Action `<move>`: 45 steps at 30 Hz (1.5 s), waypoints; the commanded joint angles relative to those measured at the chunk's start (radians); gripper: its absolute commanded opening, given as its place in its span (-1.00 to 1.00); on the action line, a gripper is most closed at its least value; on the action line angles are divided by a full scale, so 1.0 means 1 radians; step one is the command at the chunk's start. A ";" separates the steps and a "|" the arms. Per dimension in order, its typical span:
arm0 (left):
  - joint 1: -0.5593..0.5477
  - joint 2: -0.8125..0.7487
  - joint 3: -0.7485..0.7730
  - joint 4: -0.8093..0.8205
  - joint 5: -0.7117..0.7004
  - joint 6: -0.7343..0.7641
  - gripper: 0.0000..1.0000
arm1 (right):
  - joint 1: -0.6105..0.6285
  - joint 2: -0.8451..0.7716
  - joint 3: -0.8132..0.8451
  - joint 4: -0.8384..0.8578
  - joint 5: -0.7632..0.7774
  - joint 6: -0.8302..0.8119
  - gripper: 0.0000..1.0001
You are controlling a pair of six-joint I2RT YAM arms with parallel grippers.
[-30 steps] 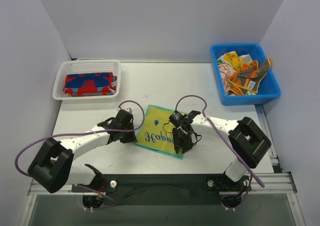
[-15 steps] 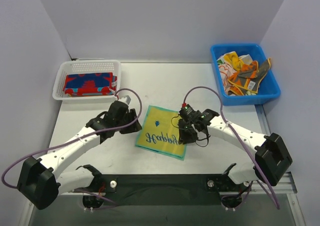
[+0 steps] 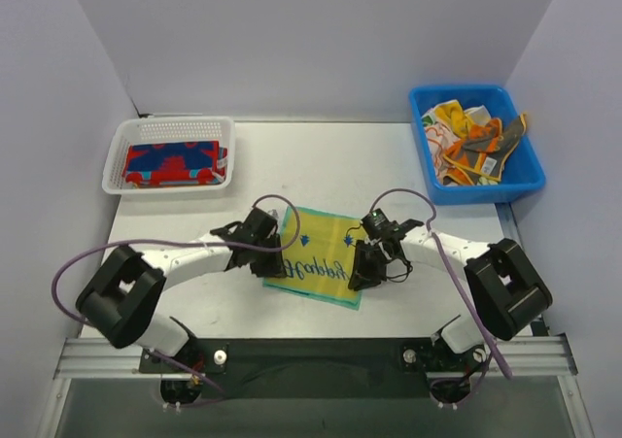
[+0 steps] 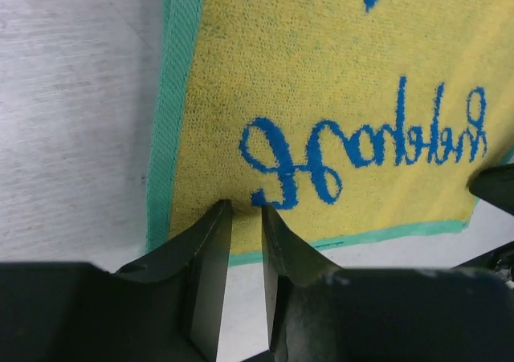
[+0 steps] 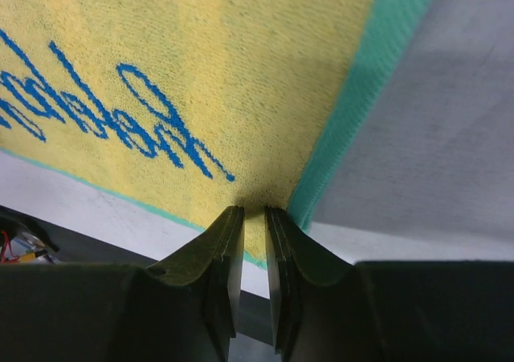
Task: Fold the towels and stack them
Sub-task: Fold the towel
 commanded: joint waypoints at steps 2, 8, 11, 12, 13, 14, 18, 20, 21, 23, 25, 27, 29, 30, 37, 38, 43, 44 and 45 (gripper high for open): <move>-0.002 -0.113 -0.135 0.057 0.022 -0.098 -0.36 | -0.050 0.020 0.004 0.009 0.016 -0.068 -0.61; -0.011 -0.390 -0.241 0.041 -0.010 -0.168 -0.20 | -0.067 -0.030 0.073 0.009 0.062 -0.157 -0.60; -0.014 -0.473 -0.182 0.031 -0.044 -0.120 0.06 | -0.066 -0.107 0.125 0.034 0.089 -0.159 -0.53; -0.011 -0.483 -0.160 0.034 -0.064 -0.111 0.12 | -0.066 -0.122 0.137 0.070 0.096 -0.150 -0.48; -0.006 -0.483 -0.136 0.037 -0.109 -0.091 0.28 | -0.067 -0.139 0.146 0.100 0.099 -0.128 -0.31; 0.001 -0.475 -0.114 0.071 -0.125 -0.077 0.36 | -0.067 -0.150 0.156 0.130 0.109 -0.118 -0.21; 0.080 -0.310 0.011 0.232 -0.101 -0.042 0.56 | -0.067 -0.138 0.183 0.390 0.153 -0.035 0.31; 0.144 -0.224 0.065 0.331 -0.018 -0.052 0.57 | -0.067 -0.101 0.185 0.492 0.168 0.014 0.49; 0.159 -0.138 0.117 0.376 0.010 -0.059 0.57 | -0.066 -0.054 0.185 0.590 0.184 0.031 0.53; 0.181 -0.055 0.180 0.447 0.063 -0.066 0.50 | -0.069 0.031 0.196 0.673 0.182 0.070 0.62; 0.186 0.058 0.260 0.481 0.105 -0.063 0.33 | -0.067 0.083 0.208 0.778 0.176 0.083 0.64; 0.186 0.152 0.327 0.504 0.131 -0.046 0.25 | -0.069 0.146 0.205 0.877 0.185 0.105 0.71; 0.192 0.203 0.357 0.501 0.143 -0.037 0.20 | -0.070 0.193 0.206 0.928 0.193 0.107 0.71; 0.202 0.244 0.363 0.501 0.151 -0.037 0.14 | -0.069 0.207 0.205 0.942 0.199 0.107 0.72; 0.216 0.335 0.319 0.557 0.211 -0.059 -0.14 | -0.070 0.295 0.180 1.056 0.219 0.123 0.72; 0.216 0.330 0.294 0.568 0.209 -0.063 -0.16 | -0.070 0.300 0.176 1.072 0.219 0.126 0.72; 0.216 0.301 0.276 0.591 0.171 -0.069 -0.16 | -0.066 0.290 0.173 1.088 0.242 0.123 0.73; 0.216 0.309 0.279 0.591 0.172 -0.072 -0.16 | -0.066 0.295 0.174 1.091 0.244 0.131 0.73; 0.216 0.315 0.288 0.591 0.182 -0.083 -0.16 | -0.066 0.301 0.177 1.094 0.247 0.139 0.73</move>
